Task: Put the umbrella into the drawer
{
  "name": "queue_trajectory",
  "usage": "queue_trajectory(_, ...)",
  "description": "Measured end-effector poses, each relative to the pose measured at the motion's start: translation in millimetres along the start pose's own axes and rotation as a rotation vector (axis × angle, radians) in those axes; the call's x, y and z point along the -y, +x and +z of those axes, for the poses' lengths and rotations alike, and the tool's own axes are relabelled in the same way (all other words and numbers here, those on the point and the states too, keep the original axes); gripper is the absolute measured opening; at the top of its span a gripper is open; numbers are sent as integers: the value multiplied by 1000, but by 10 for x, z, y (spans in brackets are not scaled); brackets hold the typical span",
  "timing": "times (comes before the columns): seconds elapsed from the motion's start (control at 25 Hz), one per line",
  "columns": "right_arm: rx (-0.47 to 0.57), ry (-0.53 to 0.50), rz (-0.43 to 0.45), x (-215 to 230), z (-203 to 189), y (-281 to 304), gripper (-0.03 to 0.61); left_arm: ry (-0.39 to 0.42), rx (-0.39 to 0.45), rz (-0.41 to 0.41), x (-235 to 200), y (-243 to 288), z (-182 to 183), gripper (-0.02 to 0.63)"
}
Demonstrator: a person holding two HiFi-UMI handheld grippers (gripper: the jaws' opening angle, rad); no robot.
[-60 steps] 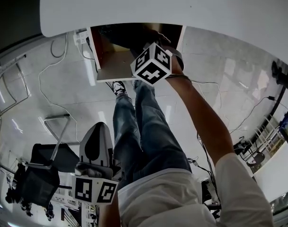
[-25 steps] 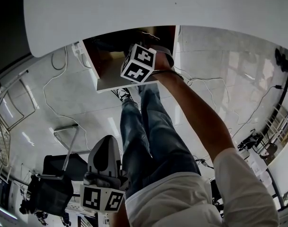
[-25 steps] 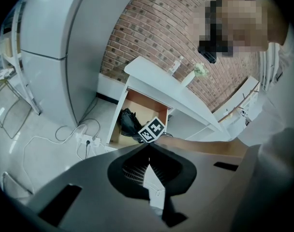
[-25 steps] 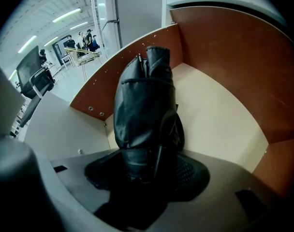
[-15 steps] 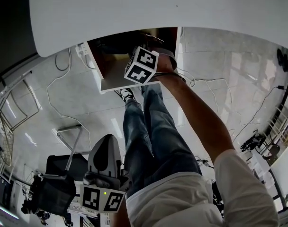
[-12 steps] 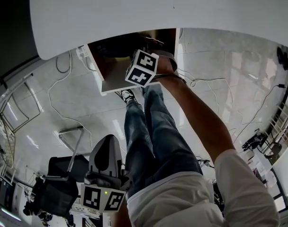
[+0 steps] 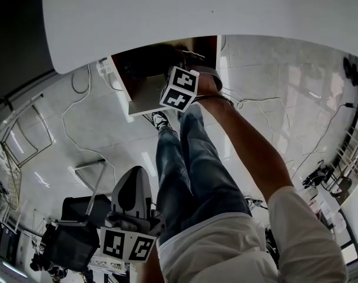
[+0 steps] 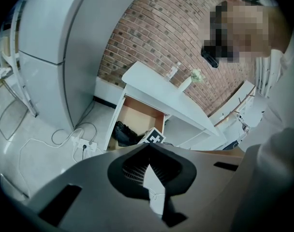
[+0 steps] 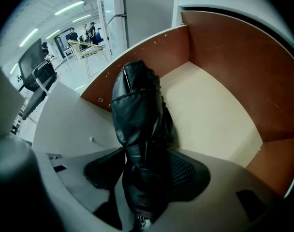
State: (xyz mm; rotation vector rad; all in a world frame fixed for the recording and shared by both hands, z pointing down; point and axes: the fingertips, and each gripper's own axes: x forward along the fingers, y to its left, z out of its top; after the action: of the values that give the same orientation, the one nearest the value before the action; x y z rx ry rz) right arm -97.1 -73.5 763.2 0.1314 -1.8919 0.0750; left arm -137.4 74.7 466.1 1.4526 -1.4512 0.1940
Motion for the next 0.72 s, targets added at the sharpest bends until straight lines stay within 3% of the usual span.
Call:
queue_trajectory(0.28,-5,-4,2,-1,-16,-121,245,6,14,-17,47,-2,95,17)
queue_trajectory(0.48,-6,2,0,-26,-4,-187,233,105,43,24,56,-46,236,17)
queue_trajectory(0.72,49,48,-20,19,40,-342,186,118,38,16,58,-79,220,17)
